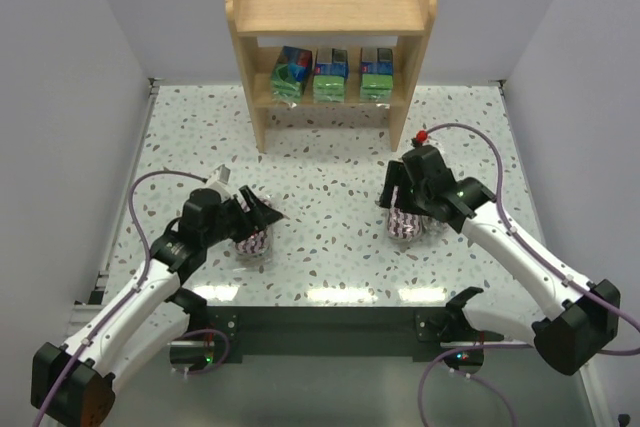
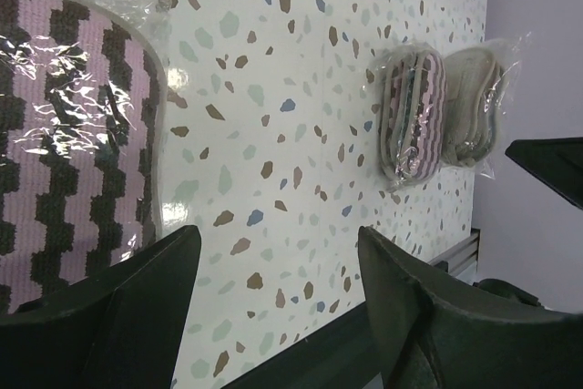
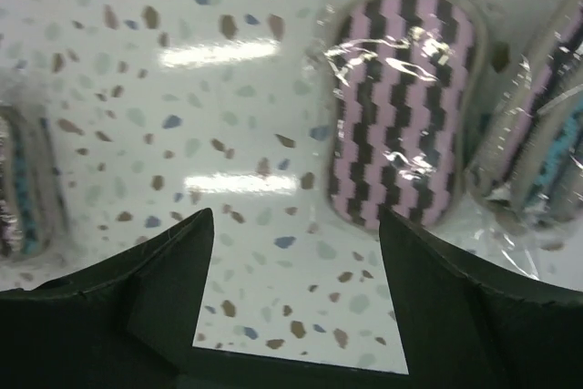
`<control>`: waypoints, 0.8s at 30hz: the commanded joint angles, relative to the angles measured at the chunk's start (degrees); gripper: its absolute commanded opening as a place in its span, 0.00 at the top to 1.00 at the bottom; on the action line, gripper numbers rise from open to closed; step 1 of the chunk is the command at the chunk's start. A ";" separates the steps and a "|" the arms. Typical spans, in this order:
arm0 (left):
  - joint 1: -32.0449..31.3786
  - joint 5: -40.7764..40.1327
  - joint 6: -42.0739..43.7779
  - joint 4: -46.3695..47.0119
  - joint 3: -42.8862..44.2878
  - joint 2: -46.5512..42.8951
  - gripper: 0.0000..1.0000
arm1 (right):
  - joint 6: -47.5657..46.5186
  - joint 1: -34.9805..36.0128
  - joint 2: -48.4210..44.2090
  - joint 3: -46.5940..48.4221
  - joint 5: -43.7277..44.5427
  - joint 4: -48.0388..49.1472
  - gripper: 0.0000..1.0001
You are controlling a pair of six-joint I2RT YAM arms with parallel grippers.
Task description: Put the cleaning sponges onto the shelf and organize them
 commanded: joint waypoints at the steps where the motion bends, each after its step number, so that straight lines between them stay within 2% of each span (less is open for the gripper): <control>1: -0.18 1.52 2.20 3.42 1.62 1.02 0.25 | -2.73 -0.04 -2.55 -2.14 7.31 -5.61 0.23; 7: -0.18 1.96 1.77 4.47 0.75 1.81 0.25 | -3.52 -0.04 2.37 -4.43 8.99 -5.26 0.21; 17: -0.18 2.22 1.15 5.53 -0.58 2.43 0.25 | -3.79 -0.04 9.39 -8.65 5.74 3.88 0.11; 24: -0.18 2.05 1.41 5.18 -0.84 2.17 0.25 | -0.19 -0.65 15.55 -8.47 14.26 3.00 0.05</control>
